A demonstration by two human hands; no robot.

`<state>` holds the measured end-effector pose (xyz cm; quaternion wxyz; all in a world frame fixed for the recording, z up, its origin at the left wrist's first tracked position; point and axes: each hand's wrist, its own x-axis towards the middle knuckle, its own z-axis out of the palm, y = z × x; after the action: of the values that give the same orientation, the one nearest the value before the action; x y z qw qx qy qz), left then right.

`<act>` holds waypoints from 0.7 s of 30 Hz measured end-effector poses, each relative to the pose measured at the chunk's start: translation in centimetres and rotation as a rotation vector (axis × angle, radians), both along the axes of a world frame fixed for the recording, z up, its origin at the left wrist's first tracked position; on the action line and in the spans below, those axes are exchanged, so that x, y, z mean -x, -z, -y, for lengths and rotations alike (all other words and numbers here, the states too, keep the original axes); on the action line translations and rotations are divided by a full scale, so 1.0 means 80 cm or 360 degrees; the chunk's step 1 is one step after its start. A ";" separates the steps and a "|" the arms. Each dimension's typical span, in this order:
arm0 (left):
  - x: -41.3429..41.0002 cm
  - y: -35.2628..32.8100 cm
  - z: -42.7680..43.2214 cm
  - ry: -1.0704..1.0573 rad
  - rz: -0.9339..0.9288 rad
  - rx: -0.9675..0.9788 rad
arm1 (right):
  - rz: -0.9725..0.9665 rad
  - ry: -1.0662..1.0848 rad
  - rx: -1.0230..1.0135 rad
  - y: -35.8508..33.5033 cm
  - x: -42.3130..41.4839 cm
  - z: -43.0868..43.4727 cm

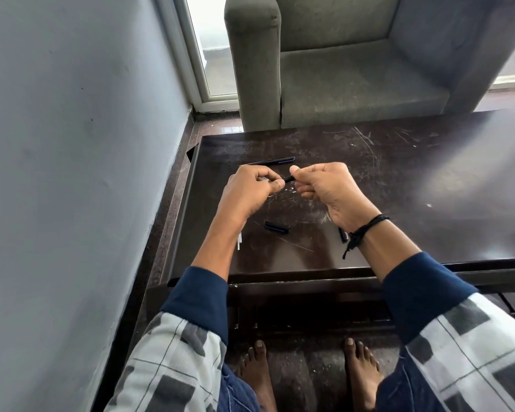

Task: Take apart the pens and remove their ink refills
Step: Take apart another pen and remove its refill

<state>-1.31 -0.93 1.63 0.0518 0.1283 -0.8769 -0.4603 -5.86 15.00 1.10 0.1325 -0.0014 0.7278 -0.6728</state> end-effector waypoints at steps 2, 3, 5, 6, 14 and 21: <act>0.000 0.000 0.000 0.0016 0.0008 -0.0002 | -0.0046 -0.0007 -0.0026 0.001 0.001 0.000; 0.000 0.000 0.001 0.0020 0.0006 -0.0009 | -0.0059 -0.0015 -0.0019 0.000 0.001 0.000; -0.001 0.000 0.002 0.0026 -0.0002 -0.0021 | -0.0060 -0.0041 0.0013 -0.001 0.003 0.000; 0.000 0.000 0.002 0.0029 -0.0007 -0.0020 | -0.0051 -0.0059 0.0037 -0.002 0.003 0.000; 0.000 0.001 0.001 0.0050 -0.0008 -0.0011 | -0.0050 0.0004 -0.0041 0.001 0.002 0.001; 0.000 0.000 0.001 0.0051 -0.0001 0.0002 | -0.0100 -0.0055 -0.0006 -0.001 0.005 0.000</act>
<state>-1.35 -1.01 1.63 0.0447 0.1140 -0.8791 -0.4607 -6.23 14.97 1.20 0.1211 -0.0349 0.7328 -0.6687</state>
